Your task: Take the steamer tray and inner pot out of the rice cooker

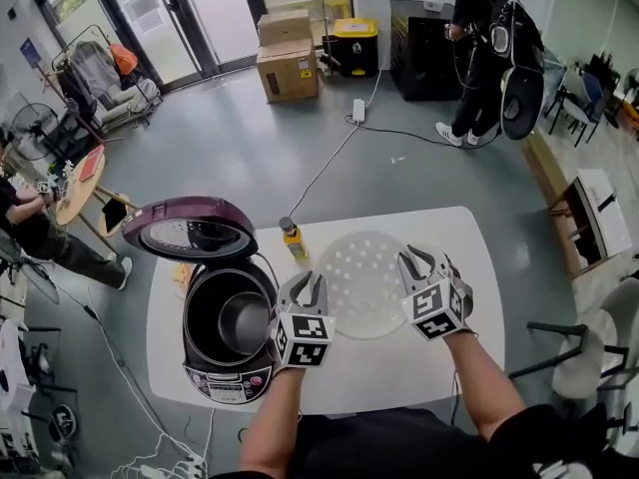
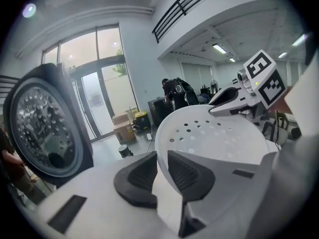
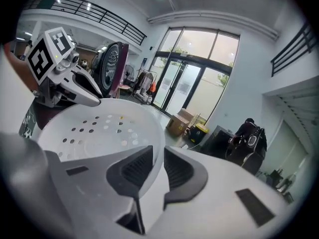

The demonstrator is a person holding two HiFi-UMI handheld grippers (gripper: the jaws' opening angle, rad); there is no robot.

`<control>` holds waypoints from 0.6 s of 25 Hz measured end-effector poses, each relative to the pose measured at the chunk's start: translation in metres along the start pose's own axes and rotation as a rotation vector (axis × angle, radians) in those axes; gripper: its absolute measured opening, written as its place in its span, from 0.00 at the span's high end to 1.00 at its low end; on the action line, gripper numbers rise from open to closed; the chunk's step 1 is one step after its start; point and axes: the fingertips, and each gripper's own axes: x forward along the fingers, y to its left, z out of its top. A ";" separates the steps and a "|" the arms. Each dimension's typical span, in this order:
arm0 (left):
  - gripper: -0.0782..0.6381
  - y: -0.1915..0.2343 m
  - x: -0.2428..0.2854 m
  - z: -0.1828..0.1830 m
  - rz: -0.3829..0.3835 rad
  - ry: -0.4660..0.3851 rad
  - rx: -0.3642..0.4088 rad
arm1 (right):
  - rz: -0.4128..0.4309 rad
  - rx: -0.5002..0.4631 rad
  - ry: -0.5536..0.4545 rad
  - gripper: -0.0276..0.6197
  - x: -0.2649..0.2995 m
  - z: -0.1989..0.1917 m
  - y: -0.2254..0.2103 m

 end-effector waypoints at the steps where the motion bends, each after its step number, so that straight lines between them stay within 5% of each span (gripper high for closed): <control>1: 0.80 -0.003 0.009 -0.004 -0.012 0.008 -0.012 | 0.008 0.007 0.013 0.85 0.006 -0.009 0.000; 15: 0.82 -0.032 0.119 -0.093 -0.018 0.142 -0.082 | 0.102 0.089 0.172 0.85 0.106 -0.132 0.032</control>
